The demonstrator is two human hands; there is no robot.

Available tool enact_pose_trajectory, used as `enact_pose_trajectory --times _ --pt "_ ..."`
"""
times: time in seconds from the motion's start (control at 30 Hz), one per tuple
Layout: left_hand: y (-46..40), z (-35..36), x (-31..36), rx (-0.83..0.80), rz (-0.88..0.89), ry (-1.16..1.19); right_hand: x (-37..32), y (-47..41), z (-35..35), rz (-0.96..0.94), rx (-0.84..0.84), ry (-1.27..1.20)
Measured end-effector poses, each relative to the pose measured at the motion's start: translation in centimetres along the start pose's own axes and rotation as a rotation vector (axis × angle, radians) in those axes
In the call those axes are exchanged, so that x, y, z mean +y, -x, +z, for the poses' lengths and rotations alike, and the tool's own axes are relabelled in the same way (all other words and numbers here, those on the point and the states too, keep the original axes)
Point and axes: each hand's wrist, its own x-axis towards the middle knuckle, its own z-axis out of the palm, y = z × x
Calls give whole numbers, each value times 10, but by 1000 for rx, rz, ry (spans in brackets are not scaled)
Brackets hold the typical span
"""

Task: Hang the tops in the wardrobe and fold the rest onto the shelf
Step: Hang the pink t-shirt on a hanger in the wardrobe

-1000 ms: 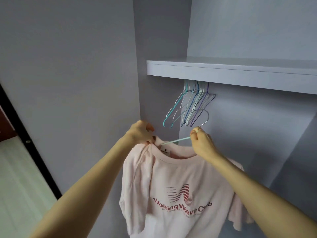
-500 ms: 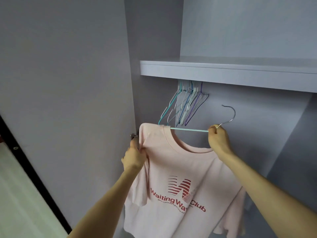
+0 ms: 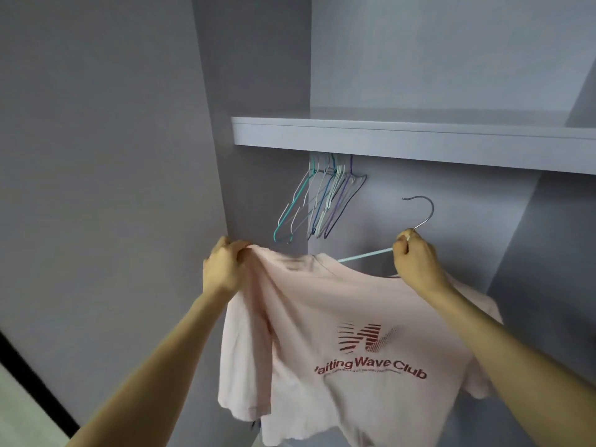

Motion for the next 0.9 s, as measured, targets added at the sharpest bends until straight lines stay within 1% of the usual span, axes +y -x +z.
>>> enact_pose_trajectory --times 0.07,0.13,0.17,0.23,0.33,0.37,0.43,0.5,0.63,0.7,0.73,0.77,0.83,0.9 --pt "0 4 2 -86 -44 9 -3 -2 -1 27 40 -54" --pt "1 6 7 -134 -55 89 -4 0 1 34 27 -49" --pt "3 8 11 -161 -33 132 -3 2 3 31 7 -37" --pt "7 12 22 -277 14 179 -4 7 8 11 -44 -21" --pt "9 19 35 -462 68 162 -6 12 10 -18 -90 -22" --pt "9 24 38 -502 85 170 -6 12 9 -23 -101 -23" --pt "9 30 42 -558 141 111 -7 14 7 -29 -119 -24" --pt "9 35 44 -524 170 90 -7 14 4 -23 -137 -32" --pt "8 38 48 -336 153 327 -3 16 -2 -2 -184 6" --pt "9 38 54 -226 214 337 0 19 -2 10 -212 43" --pt "9 37 57 -221 250 339 1 21 -2 13 -205 42" --pt "10 36 60 -259 281 331 1 21 -2 13 -189 28" --pt "14 37 64 -400 304 257 0 21 -2 9 -167 -8" --pt "20 42 66 -494 300 70 -2 23 -1 2 -175 -31"
